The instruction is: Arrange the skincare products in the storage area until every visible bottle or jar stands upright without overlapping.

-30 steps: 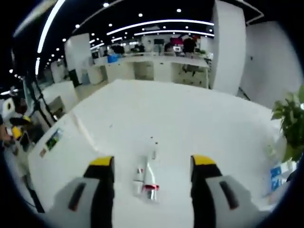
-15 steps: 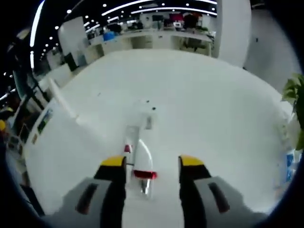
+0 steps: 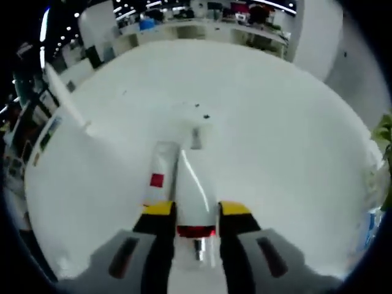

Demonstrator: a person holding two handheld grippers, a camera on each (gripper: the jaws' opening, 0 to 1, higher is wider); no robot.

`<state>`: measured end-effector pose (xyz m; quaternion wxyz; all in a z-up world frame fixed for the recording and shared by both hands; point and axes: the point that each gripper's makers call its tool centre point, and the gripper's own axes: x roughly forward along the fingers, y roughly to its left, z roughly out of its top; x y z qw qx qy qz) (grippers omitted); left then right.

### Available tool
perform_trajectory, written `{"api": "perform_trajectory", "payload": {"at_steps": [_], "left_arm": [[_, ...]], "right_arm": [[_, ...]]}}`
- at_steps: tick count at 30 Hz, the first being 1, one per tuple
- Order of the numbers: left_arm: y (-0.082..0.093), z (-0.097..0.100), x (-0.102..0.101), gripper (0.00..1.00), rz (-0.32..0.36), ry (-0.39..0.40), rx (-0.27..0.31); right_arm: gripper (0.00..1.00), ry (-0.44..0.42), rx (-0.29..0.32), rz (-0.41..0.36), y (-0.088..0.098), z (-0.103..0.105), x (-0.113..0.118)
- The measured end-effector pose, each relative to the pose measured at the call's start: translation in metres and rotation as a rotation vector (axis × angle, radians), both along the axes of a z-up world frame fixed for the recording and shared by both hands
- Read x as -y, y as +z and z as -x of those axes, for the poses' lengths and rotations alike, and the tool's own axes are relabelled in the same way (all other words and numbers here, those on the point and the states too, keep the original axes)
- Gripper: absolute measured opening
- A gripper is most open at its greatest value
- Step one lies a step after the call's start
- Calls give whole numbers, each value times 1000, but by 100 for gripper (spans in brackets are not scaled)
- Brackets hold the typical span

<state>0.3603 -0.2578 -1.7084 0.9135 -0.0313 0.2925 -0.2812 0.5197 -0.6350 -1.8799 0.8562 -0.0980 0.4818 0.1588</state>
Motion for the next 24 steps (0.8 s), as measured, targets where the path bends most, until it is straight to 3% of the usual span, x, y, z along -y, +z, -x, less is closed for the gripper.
{"api": "perform_trajectory", "payload": {"at_steps": [9,17,24], "left_arm": [[3,8,-7,38,-10,33,-1],[8,10,-14,38,-24,40,7],[13,15,-16,38,-44,33,19]], "right_arm": [[29,108,-36,58,-16,0,3],[29,103,-22,-13,-14,0,3],[26,126,-57,18,-13,4,0]]}}
